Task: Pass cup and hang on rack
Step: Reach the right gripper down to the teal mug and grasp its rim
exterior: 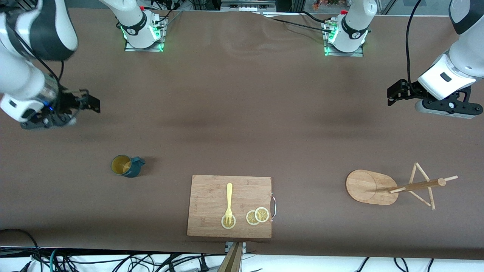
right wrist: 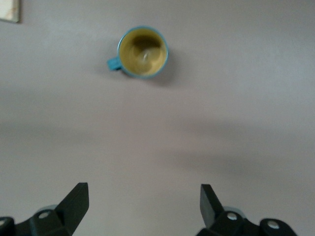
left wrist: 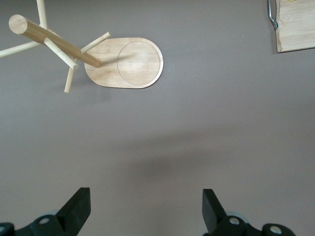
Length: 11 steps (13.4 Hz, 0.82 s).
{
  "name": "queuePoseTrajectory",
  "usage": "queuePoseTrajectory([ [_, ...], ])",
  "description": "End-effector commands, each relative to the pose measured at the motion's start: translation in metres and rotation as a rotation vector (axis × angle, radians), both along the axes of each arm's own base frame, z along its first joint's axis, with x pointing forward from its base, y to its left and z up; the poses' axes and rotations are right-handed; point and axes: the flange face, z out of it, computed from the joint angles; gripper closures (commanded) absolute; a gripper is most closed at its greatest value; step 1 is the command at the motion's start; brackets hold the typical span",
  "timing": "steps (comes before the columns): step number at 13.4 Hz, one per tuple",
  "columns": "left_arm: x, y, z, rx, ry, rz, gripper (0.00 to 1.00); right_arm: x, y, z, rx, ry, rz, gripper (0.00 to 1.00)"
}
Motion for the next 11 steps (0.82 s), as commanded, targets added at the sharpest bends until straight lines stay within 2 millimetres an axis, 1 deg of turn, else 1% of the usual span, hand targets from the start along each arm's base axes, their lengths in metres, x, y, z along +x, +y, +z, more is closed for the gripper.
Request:
queuePoseTrajectory([
  [1, 0.000, 0.001, 0.005, 0.028, 0.001, -0.002, 0.00, 0.049, -0.001, -0.054, -0.026, -0.028, 0.027, 0.01],
  [3, 0.000, 0.000, 0.005, 0.028, 0.001, -0.003, 0.00, 0.085, 0.004, -0.092, -0.047, -0.046, 0.055, 0.01],
  [4, 0.000, 0.001, 0.005, 0.029, 0.001, -0.004, 0.00, 0.099, 0.008, -0.107, -0.043, -0.043, 0.064, 0.01],
  [5, 0.000, 0.000, 0.005, 0.028, 0.001, -0.003, 0.00, 0.107, 0.009, -0.122, -0.029, -0.035, 0.064, 0.01],
  [6, 0.000, 0.000, 0.005, 0.028, 0.001, -0.003, 0.00, 0.109, 0.009, -0.137, -0.023, -0.019, 0.079, 0.01],
  [7, 0.000, 0.000, 0.005, 0.028, 0.001, -0.003, 0.00, 0.113, 0.002, -0.147, -0.022, -0.030, 0.094, 0.01],
  [8, 0.000, 0.000, 0.005, 0.028, 0.001, -0.002, 0.00, 0.116, 0.001, -0.152, -0.020, -0.050, 0.112, 0.01],
  [10, 0.000, 0.001, 0.005, 0.028, 0.001, -0.002, 0.00, 0.116, 0.000, -0.165, -0.020, -0.040, 0.113, 0.02],
  [11, 0.000, 0.001, 0.005, 0.028, 0.001, -0.002, 0.00, 0.115, 0.001, -0.174, -0.018, -0.028, 0.112, 0.05],
])
